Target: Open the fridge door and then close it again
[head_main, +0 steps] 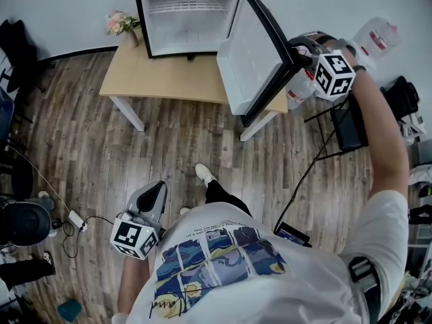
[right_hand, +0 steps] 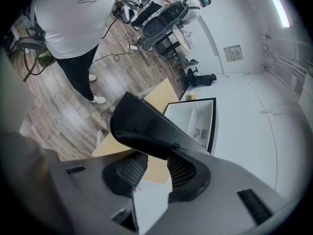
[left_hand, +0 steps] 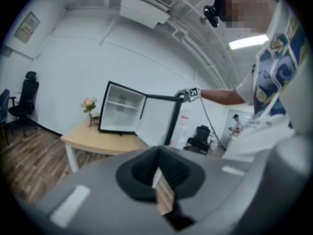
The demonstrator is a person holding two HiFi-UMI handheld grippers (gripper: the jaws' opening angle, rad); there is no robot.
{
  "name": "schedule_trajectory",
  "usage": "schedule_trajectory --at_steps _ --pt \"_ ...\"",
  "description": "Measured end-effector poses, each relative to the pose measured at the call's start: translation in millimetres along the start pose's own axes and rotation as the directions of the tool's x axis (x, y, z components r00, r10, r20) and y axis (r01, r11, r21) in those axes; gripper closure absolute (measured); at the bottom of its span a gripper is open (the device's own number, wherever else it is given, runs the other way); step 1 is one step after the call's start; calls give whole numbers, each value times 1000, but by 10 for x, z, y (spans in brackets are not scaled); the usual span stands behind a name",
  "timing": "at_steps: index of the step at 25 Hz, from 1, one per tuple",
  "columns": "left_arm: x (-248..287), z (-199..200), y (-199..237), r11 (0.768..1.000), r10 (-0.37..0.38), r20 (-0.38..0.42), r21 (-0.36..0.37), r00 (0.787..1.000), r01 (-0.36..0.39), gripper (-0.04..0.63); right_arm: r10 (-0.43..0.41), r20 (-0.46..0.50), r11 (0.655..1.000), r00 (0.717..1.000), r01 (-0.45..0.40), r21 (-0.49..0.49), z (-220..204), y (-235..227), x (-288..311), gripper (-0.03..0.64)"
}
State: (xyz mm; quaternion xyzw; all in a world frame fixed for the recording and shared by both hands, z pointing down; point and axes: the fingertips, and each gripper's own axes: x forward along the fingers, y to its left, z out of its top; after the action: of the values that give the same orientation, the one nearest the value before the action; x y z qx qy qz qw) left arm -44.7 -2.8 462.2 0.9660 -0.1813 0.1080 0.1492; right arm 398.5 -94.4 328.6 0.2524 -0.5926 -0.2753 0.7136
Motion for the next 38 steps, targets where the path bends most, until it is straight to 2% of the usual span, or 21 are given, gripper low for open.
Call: schedule_trajectory --at_steps 38 --pt "4 6 65 1000 -6 11 -9 1000 6 588 6 -14 1000 1000 -6 5 22 5 -19 514"
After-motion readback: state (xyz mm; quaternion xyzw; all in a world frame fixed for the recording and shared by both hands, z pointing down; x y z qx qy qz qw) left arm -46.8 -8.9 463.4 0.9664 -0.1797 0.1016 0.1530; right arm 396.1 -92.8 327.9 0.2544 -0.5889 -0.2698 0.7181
